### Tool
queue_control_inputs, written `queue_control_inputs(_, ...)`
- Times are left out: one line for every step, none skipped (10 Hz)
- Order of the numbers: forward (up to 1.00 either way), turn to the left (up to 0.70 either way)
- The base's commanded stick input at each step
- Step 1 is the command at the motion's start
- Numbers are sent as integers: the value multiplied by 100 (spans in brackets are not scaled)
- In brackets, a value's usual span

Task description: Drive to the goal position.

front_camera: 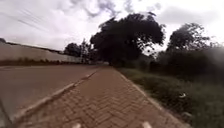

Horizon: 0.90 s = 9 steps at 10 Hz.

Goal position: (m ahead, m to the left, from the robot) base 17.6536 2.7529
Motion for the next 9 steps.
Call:
queue_control_inputs(50, 0)
queue_control_inputs(50, 0)
queue_control_inputs(50, 0)
queue_control_inputs(50, 0)
queue_control_inputs(50, 0)
queue_control_inputs(50, 0)
queue_control_inputs(50, 0)
queue_control_inputs(50, 0)
queue_control_inputs(50, 0)
